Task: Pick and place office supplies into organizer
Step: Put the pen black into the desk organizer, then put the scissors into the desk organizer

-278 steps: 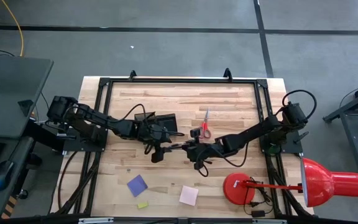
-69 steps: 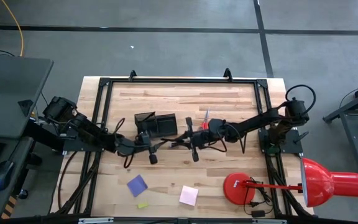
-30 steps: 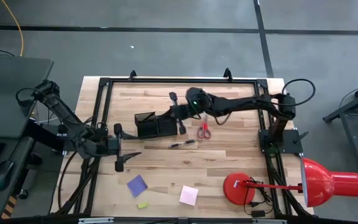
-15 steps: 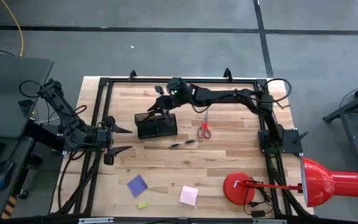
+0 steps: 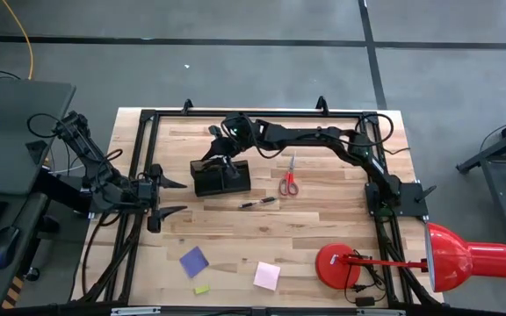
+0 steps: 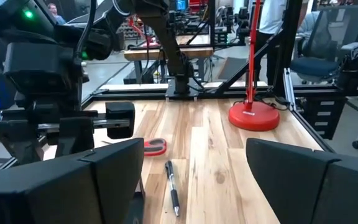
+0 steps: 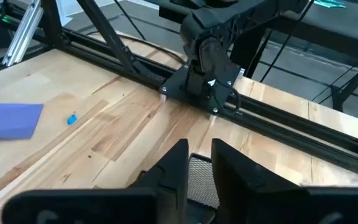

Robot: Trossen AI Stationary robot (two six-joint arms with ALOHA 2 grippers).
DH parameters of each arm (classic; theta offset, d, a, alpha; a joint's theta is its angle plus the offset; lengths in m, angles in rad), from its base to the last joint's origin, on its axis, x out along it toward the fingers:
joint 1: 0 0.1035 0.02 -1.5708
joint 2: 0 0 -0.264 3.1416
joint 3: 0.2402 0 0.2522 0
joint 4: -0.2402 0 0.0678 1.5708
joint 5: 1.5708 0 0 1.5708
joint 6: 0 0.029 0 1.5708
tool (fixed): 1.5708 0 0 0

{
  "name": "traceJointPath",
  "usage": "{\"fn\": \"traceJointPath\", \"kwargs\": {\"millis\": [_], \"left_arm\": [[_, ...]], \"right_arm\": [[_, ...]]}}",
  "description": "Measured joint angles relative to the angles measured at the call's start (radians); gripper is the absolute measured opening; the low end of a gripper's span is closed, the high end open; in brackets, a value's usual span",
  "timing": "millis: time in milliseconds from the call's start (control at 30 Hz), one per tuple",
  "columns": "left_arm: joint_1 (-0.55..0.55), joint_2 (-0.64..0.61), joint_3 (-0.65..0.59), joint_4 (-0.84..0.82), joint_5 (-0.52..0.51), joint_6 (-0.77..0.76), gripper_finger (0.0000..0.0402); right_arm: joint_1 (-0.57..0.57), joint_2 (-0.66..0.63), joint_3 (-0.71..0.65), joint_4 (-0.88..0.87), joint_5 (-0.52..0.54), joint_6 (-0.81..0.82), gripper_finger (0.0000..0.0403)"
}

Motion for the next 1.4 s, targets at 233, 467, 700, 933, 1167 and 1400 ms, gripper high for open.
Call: {"fn": "traceJointPath", "kwargs": {"millis": [233,467,700,933,1167,1400], "left_arm": [[0.000,0.039,0.000,-0.089,-0.001,-0.050,0.0271],[0.000,0.149,0.000,-0.085,-0.054,-0.108,0.0271],[0.001,0.247,0.000,-0.054,-0.140,-0.147,0.0271],[0.001,0.267,0.000,0.001,-0.190,-0.174,0.0271],[0.001,0.265,0.001,0.014,-0.214,-0.174,0.0271],[0.035,0.268,0.000,0.084,-0.300,-0.115,0.0271]], "right_arm": [[0.025,-0.054,0.021,-0.180,-0.015,-0.007,0.0090],[0.108,-0.127,0.022,-0.552,0.013,-0.007,0.0083],[0.147,-0.150,-0.041,-0.764,-0.009,0.145,0.0078],[0.240,-0.193,-0.210,-0.697,0.007,0.233,0.0078],[0.247,-0.478,-0.620,-0.270,0.081,0.341,0.0078],[0.305,-0.799,-1.146,0.512,0.426,0.423,0.0078]]}}
